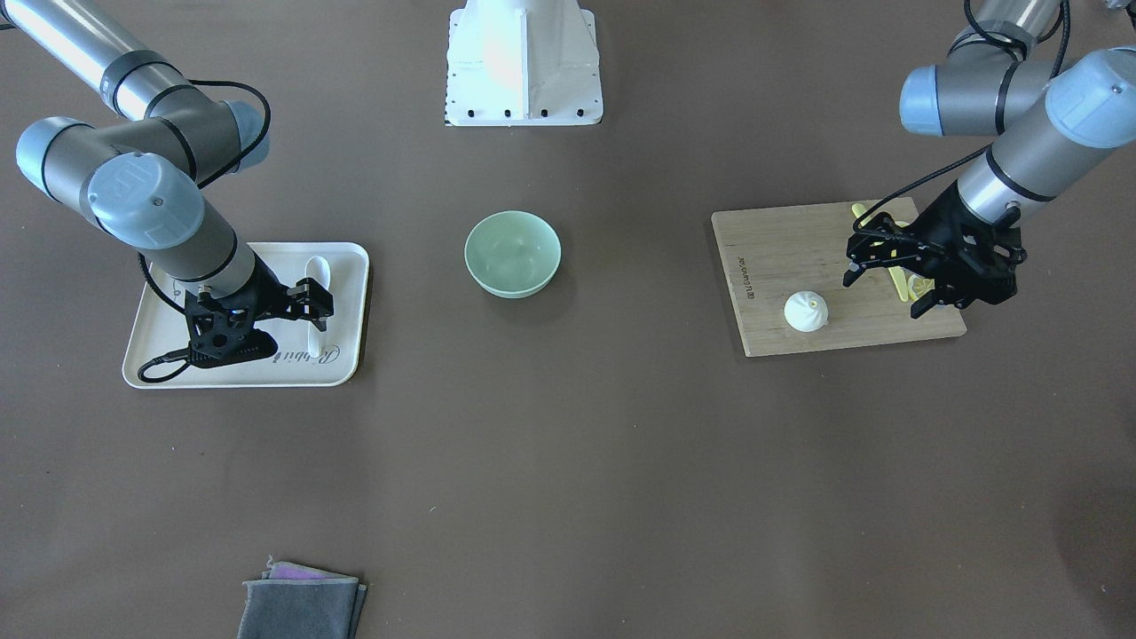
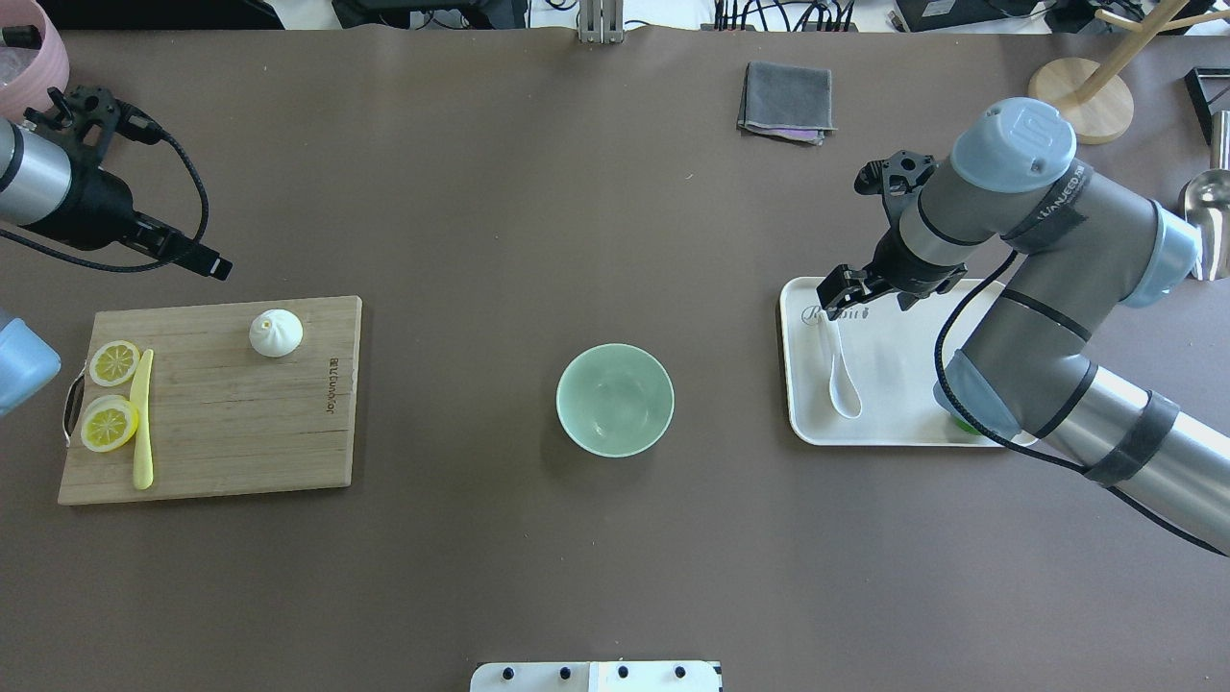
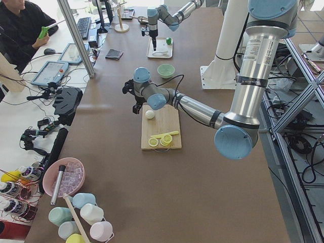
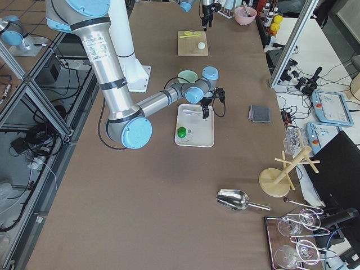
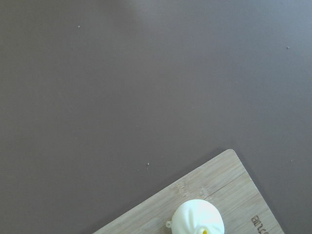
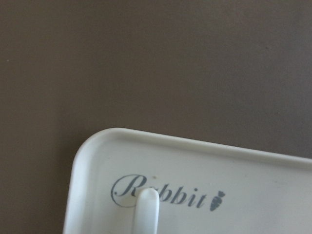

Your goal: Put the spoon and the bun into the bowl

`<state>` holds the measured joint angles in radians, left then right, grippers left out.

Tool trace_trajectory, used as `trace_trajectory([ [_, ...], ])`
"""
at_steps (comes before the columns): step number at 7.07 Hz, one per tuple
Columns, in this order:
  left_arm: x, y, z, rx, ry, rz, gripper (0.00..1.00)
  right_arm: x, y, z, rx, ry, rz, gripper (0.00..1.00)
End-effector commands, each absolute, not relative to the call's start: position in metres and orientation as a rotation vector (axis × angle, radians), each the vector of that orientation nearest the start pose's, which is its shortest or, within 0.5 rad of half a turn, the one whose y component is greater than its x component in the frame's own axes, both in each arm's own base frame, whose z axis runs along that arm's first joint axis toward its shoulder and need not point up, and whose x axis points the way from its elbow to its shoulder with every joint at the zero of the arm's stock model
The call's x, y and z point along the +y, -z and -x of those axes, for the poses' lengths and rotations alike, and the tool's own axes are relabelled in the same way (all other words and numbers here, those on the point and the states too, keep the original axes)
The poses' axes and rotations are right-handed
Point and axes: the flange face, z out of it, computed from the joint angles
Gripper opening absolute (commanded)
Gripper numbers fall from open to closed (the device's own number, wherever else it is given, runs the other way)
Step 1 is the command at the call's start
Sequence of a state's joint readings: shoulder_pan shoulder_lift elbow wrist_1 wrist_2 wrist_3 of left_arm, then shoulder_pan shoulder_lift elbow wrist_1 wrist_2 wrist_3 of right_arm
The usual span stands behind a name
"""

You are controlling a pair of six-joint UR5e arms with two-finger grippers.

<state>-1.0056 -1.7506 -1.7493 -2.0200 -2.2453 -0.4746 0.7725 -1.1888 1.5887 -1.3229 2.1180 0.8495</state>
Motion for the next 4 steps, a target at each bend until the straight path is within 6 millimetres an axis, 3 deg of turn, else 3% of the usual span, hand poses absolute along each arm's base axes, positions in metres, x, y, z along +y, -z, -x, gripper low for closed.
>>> trace_trajectory([
  [1,-0.5183,-0.4226,-0.2451,0.943,-0.357,-0.362,0.98,-0.4989,-0.4097,0.4297,-0.828,0.090,-0.006,0.94],
  [2,-0.5185,-0.4233,-0.2453,0.942,-0.360,-0.363,0.97,-0.4963,-0.4060,0.4298,-0.832,0.073,-0.001,0.75],
  [3,-0.5187,-0.4241,-0.2454,0.941,-0.360,-0.361,0.98,-0.4951,-0.4120,0.4291,-0.821,0.070,0.002,0.41],
  [4,-0.5187,-0.4241,-0.2454,0.942,-0.359,-0.360,0.97,-0.4955,-0.4149,0.4279,-0.816,0.068,0.002,0.14],
])
